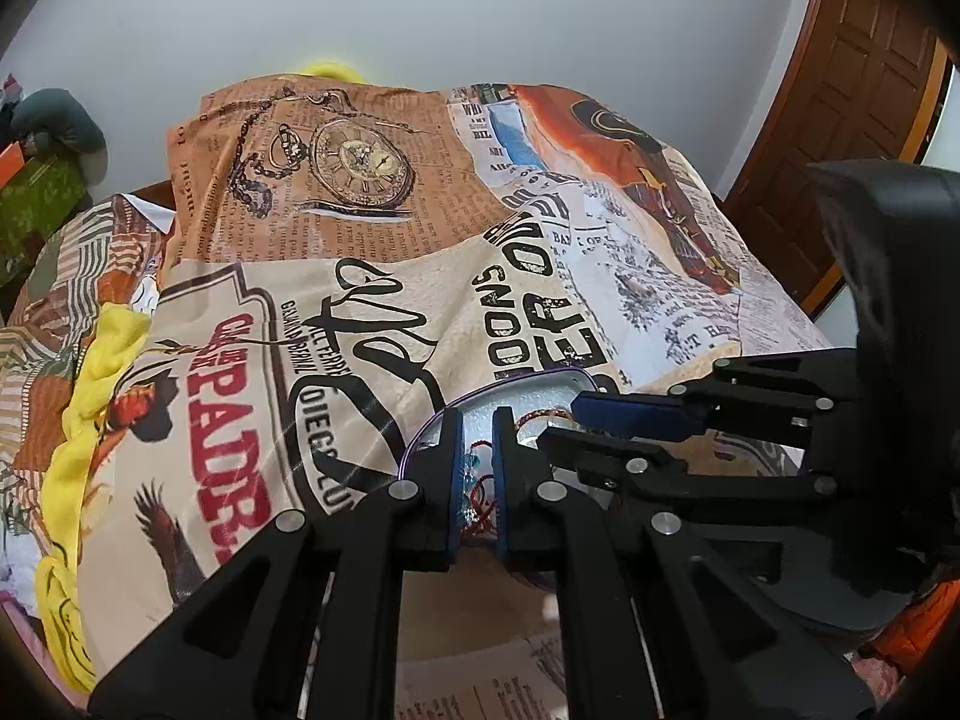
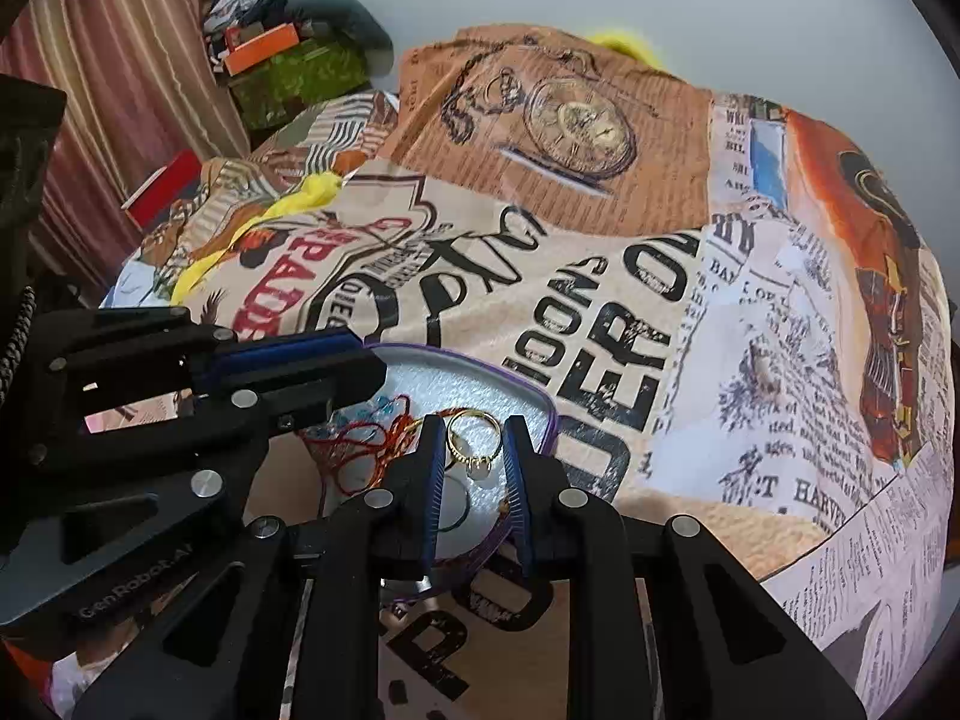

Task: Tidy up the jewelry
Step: 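Lower both tools into the tin and open them to drop the pieces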

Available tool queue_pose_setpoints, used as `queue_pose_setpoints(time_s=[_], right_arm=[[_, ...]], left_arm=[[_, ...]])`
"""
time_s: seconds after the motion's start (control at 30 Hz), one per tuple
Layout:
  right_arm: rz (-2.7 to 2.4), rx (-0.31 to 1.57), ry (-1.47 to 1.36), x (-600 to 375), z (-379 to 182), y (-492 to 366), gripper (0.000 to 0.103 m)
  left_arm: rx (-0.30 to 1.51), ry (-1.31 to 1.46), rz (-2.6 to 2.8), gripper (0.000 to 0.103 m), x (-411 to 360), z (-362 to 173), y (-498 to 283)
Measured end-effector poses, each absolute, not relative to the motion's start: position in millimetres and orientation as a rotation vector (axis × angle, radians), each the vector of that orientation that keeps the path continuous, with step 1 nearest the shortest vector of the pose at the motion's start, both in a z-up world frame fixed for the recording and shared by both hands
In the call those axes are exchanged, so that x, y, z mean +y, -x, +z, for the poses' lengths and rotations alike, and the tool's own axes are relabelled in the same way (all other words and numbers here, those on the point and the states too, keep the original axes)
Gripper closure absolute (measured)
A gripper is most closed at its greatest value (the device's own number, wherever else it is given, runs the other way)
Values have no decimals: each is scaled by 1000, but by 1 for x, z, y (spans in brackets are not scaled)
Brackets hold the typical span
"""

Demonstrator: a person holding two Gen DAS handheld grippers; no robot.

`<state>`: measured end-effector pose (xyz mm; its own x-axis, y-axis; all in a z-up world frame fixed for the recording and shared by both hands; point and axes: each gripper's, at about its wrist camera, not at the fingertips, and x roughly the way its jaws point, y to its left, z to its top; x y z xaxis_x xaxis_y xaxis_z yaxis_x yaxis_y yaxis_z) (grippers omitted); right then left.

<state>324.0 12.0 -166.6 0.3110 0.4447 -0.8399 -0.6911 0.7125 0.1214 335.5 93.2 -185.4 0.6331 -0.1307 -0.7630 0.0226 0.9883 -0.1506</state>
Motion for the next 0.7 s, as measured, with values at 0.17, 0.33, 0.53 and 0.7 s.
queue_pose_setpoints(time_s=[0.17,0.33,0.53,0.7], right_arm=[[759,1031,280,13,-166,-325,81],[742,992,287,10,-152,-318,79],[717,893,276,-4,-112,-298,79],[708,752,229,-26,-62,-266,79]], left_arm=[[860,129,-78,84,95,-174,-326],[817,136,-69,83,99,-152,-312],[720,131,-49,83,98,-109,-282],[598,122,-49,82,94,-63,-242]])
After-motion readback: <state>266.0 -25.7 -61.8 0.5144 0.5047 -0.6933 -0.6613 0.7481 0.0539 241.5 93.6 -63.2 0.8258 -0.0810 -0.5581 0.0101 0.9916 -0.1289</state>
